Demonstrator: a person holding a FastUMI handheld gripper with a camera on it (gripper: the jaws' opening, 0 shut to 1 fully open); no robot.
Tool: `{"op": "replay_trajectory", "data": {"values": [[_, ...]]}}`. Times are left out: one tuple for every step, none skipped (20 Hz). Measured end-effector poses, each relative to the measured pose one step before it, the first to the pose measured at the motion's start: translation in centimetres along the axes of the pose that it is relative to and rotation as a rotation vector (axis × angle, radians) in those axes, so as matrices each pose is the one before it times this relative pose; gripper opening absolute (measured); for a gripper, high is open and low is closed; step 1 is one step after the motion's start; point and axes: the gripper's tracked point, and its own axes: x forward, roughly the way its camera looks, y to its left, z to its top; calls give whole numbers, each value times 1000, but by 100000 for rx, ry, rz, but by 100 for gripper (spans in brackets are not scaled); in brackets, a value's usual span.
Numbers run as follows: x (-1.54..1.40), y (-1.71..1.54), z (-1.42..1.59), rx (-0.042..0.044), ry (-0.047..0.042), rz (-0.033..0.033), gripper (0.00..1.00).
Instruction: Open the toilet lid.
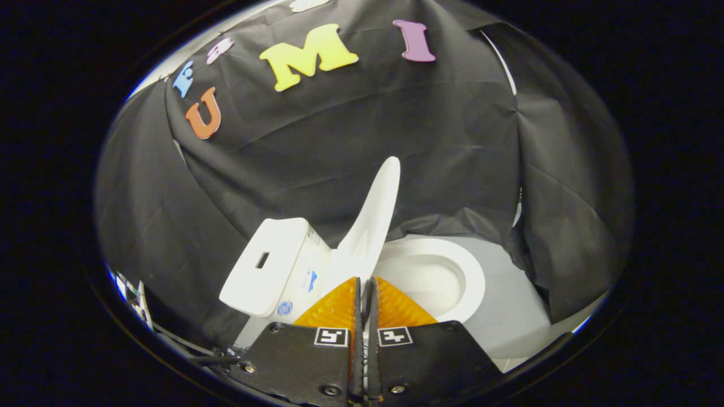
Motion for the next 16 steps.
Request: {"op": "replay_trajectory", "data": {"values": [[-20, 665, 211, -1397, -141, -112, 6], [66, 511, 95, -1748, -120, -555, 6], [-37, 679, 185, -1237, -151, -416, 6], [59, 439, 71, -1758, -154, -454, 6], [-33, 551, 231, -529, -267, 303, 6], [-57, 223, 124, -97, -11, 263, 6], [5, 455, 13, 513, -120, 335, 6], [-4, 536, 77, 129, -49, -407, 6], [-32, 513, -57, -202, -147, -412, 6], [12, 394, 191, -1096, -242, -596, 6], [-36, 586, 100, -1153, -337, -560, 6], [-55, 565, 131, -1697, -325, -598, 6], [-24, 649, 27, -1360, -293, -188, 6], [-44, 703, 286, -880, -156, 30, 6], [168, 673, 117, -700, 83, 115, 6], [8, 636, 77, -819, -92, -227, 6]]}}
